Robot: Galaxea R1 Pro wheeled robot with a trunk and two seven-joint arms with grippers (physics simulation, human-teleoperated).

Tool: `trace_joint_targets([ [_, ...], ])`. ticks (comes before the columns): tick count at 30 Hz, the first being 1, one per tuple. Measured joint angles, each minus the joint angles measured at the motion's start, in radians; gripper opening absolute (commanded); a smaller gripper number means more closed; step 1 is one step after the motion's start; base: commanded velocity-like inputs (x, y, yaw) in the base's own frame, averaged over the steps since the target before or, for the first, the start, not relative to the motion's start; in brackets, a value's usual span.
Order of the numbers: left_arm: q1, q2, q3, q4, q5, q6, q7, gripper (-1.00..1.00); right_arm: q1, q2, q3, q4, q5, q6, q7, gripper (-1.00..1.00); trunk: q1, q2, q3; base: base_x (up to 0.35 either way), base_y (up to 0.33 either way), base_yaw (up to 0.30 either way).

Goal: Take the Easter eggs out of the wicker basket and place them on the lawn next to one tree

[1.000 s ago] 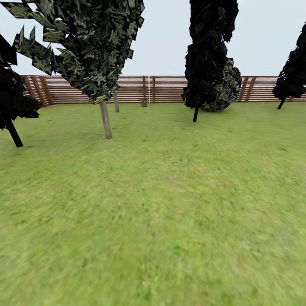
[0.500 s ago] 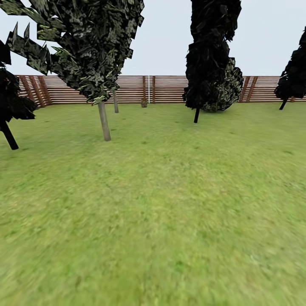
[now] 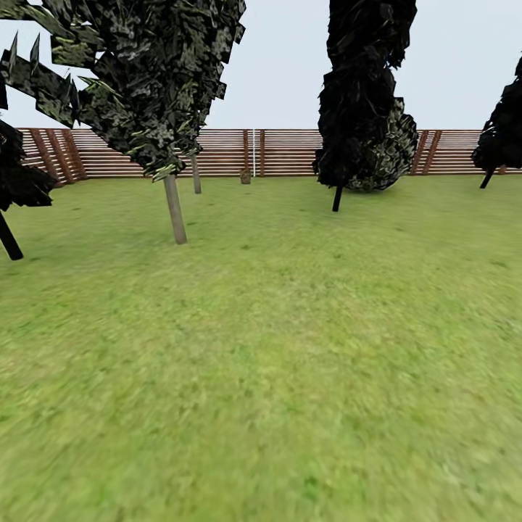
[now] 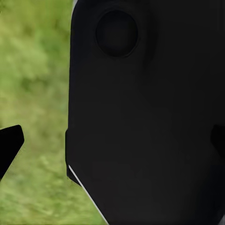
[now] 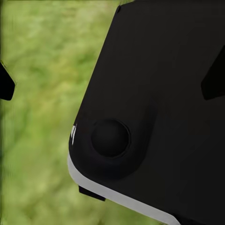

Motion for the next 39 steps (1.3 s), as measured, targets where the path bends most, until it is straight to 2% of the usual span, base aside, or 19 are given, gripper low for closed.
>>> trace_joint_targets([
  [39, 0.0, -0.001, -0.001, 0.0, 0.0, 0.0, 0.0, 1.0, 0.0, 0.0, 0.0, 0.0, 0.0, 0.0, 0.0, 1.0, 0.0, 0.0, 0.0, 0.327, 0.0, 0.0],
])
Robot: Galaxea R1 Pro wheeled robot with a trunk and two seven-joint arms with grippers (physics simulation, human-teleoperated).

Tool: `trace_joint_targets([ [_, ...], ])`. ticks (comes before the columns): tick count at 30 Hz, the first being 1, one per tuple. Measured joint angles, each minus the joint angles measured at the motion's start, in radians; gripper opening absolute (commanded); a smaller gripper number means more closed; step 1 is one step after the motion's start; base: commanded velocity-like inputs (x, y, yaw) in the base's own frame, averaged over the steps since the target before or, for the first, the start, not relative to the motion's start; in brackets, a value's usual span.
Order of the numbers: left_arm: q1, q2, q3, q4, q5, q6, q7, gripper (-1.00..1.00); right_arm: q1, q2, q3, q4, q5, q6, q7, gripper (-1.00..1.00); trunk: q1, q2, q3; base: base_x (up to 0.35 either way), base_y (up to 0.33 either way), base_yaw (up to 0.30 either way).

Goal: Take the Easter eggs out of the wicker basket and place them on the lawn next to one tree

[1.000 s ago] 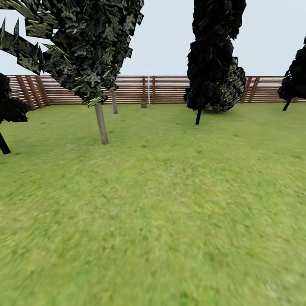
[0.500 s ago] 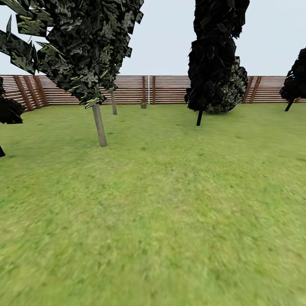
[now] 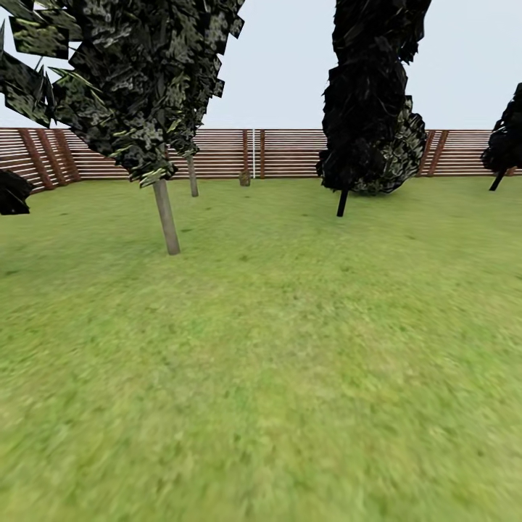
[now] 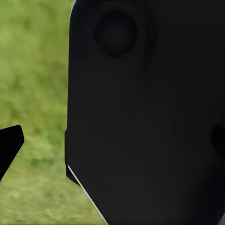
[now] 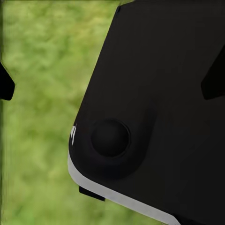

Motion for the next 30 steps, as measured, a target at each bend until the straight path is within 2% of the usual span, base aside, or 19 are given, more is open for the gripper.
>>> trace_joint_targets([
  [30, 0.0, 0.001, 0.001, 0.0, 0.0, 0.0, 0.0, 1.0, 0.0, 0.0, 0.0, 0.0, 0.0, 0.0, 0.0, 1.0, 0.0, 0.0, 0.0, 0.327, 0.0, 0.0],
])
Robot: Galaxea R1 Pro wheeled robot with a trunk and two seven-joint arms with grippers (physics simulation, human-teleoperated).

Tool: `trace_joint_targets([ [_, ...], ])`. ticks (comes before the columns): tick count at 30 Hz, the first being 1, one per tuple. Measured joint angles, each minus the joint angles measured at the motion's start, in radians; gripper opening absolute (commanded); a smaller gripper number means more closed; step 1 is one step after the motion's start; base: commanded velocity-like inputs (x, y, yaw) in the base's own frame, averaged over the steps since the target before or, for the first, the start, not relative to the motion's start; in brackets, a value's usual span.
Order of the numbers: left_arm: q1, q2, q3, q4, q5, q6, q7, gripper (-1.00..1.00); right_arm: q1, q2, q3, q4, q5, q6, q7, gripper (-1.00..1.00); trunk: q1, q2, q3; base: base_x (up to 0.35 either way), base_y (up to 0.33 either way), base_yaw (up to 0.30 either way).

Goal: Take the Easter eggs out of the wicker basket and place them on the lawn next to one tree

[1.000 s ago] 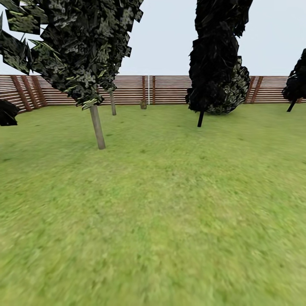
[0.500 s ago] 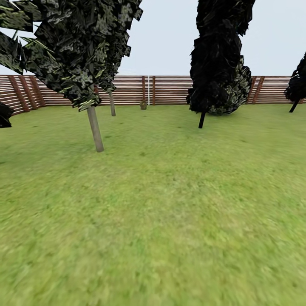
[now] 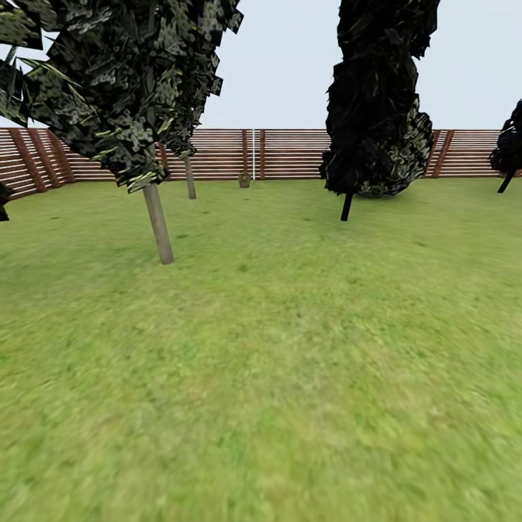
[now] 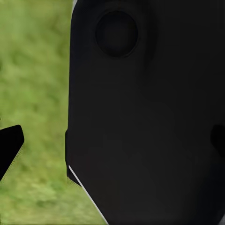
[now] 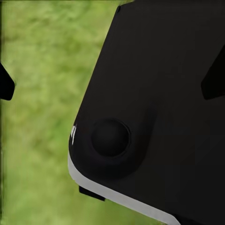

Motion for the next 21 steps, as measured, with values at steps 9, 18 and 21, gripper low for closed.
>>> trace_joint_targets([
  [9, 0.0, 0.0, 0.0, 0.0, 0.0, 0.0, 0.0, 1.0, 0.0, 0.0, 0.0, 0.0, 0.0, 0.0, 0.0, 1.0, 0.0, 0.0, 0.0, 0.327, 0.0, 0.0],
  [18, 0.0, 0.0, 0.0, 0.0, 0.0, 0.0, 0.0, 1.0, 0.0, 0.0, 0.0, 0.0, 0.0, -0.001, 0.0, 1.0, 0.0, 0.0, 0.0, 0.327, 0.0, 0.0],
  [21, 0.0, 0.001, 0.0, 0.001, 0.0, 0.0, 0.0, 1.0, 0.001, 0.0, 0.0, 0.0, 0.0, -0.001, 0.0, 1.0, 0.0, 0.0, 0.0, 0.327, 0.0, 0.0],
])
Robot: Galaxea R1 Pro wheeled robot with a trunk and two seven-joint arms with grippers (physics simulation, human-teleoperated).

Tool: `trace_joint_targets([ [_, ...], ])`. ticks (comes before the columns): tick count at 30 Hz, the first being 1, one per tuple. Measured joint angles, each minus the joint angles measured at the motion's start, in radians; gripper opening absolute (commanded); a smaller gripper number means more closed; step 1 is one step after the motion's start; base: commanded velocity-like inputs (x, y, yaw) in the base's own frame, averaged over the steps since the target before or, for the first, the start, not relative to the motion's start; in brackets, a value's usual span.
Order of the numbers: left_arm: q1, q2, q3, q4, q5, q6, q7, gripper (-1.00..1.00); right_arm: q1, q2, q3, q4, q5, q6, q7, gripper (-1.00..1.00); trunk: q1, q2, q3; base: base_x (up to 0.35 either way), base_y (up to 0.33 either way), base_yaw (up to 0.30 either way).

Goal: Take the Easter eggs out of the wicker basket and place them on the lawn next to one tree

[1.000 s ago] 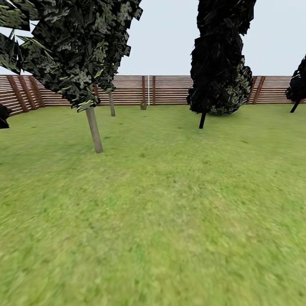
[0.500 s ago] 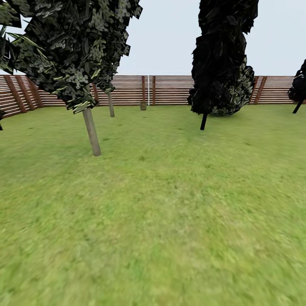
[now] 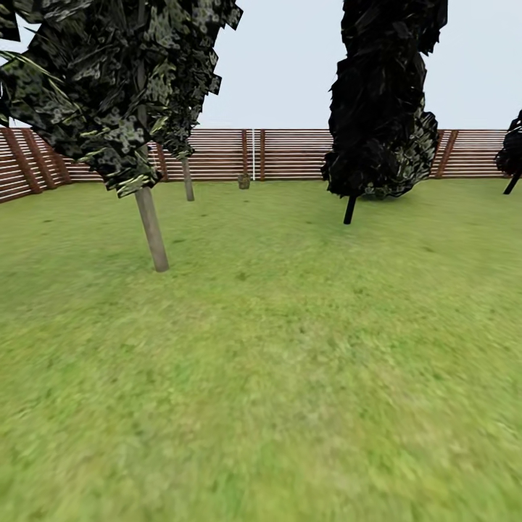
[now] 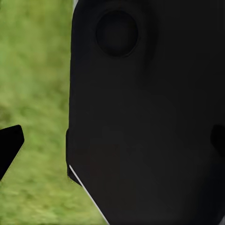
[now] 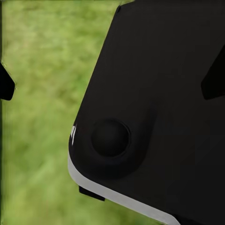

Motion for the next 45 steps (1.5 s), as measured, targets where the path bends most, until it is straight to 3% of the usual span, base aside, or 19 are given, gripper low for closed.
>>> trace_joint_targets([
  [45, 0.0, 0.001, 0.0, 0.001, 0.0, 0.0, 0.0, 1.0, 0.0, -0.001, 0.0, 0.003, 0.01, -0.001, 0.007, 1.0, 0.0, 0.0, 0.0, 0.327, 0.0, 0.0],
])
